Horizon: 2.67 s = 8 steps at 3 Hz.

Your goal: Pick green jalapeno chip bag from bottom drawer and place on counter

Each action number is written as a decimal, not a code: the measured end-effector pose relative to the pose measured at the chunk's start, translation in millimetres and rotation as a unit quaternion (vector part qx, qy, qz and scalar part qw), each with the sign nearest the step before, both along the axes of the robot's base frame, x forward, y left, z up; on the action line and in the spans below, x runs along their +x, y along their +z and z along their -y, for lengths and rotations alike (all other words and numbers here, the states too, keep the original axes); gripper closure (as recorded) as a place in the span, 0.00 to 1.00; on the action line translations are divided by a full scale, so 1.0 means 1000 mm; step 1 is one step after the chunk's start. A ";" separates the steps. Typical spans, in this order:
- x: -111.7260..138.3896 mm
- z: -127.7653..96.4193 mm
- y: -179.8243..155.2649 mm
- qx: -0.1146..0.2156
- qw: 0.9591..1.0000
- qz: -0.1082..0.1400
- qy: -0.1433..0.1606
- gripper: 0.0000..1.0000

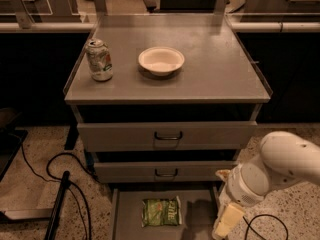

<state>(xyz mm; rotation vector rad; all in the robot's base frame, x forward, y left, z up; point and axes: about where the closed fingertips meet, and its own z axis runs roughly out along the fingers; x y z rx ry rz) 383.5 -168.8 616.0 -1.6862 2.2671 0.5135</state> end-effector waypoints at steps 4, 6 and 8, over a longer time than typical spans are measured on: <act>0.026 -0.004 -0.087 -0.020 0.999 0.031 -0.040 0.00; 0.048 0.002 -0.112 -0.021 0.997 0.056 -0.047 0.00; 0.051 -0.020 -0.180 0.004 0.997 0.055 -0.056 0.00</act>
Offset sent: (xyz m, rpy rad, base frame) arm -0.0016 0.0040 -0.0366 -0.0007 0.0197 0.0032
